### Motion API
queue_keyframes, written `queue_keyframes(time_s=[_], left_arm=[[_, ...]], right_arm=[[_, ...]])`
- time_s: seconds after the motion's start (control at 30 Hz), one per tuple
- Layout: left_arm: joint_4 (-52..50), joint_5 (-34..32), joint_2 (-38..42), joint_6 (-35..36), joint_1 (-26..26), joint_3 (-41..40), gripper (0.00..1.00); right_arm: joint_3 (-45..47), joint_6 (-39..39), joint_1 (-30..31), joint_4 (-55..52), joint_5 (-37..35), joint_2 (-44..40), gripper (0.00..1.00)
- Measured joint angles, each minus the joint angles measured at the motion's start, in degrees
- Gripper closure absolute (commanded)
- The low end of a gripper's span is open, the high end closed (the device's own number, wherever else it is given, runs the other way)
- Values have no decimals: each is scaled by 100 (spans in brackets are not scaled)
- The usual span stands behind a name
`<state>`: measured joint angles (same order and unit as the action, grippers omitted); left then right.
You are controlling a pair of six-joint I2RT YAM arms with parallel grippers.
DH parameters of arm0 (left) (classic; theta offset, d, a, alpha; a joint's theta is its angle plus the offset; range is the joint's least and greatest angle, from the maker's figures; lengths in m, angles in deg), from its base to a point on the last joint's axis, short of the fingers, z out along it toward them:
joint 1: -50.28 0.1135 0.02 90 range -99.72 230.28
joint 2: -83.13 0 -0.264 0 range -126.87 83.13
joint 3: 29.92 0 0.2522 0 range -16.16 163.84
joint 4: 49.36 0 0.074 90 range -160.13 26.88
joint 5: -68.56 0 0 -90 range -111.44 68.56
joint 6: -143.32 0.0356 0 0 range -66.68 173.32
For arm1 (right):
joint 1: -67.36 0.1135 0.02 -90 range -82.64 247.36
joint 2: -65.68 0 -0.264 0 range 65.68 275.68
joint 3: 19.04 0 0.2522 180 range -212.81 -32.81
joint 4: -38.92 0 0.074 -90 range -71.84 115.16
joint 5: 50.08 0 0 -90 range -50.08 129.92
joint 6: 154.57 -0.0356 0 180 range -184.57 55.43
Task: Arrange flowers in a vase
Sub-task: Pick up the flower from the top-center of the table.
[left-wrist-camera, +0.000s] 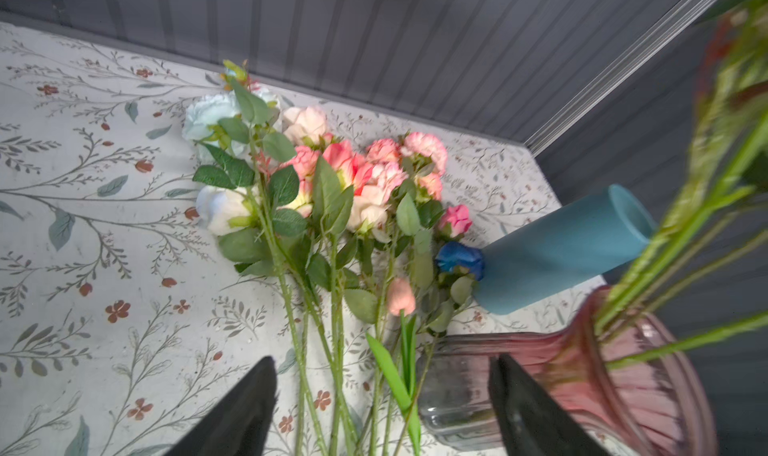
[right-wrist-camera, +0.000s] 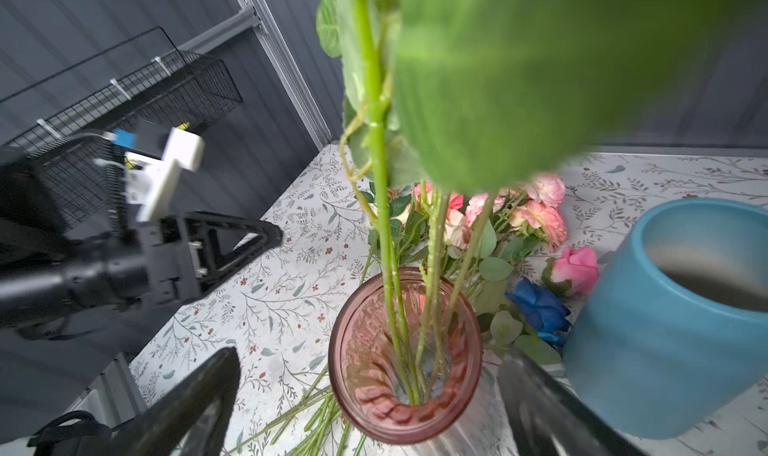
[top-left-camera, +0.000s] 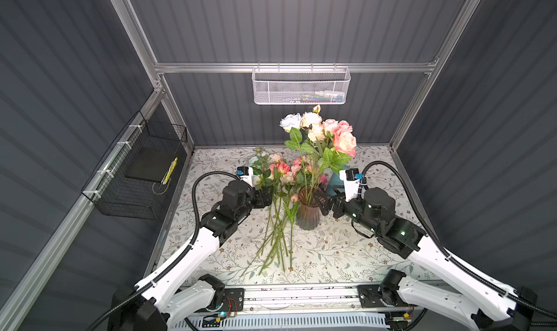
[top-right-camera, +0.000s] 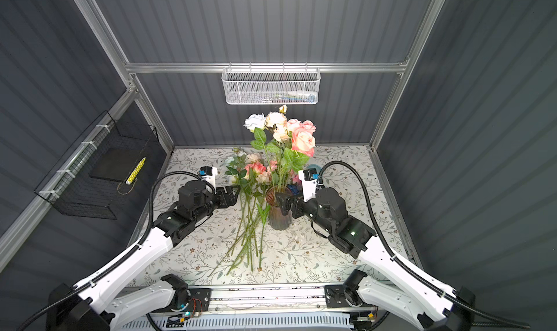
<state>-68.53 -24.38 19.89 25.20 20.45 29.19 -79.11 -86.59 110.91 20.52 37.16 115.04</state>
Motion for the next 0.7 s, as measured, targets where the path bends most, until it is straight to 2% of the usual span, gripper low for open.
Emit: queue_keyframes(time_s=[0.1,0.2,0.4,0.57,0.63,0.7], left_arm=[[31,101,-778,-66,149,114,49],[208,140,-1635,-153,260,203,59],[531,63,-2977,-223,411,385,65],[754,9,-3541,-258,476,551,68],[863,11,-3648,-258,476,577,74],[966,15,-3731,-262,476,603,85]], right_arm=[[24,-7,0,-52,28,-334,4],[24,-4,0,-61,61,-605,4],[24,-2,0,-186,68,-826,3],[24,17,0,-378,66,-922,3],[24,26,0,-396,66,-964,3],[22,42,0,-396,66,-981,3]])
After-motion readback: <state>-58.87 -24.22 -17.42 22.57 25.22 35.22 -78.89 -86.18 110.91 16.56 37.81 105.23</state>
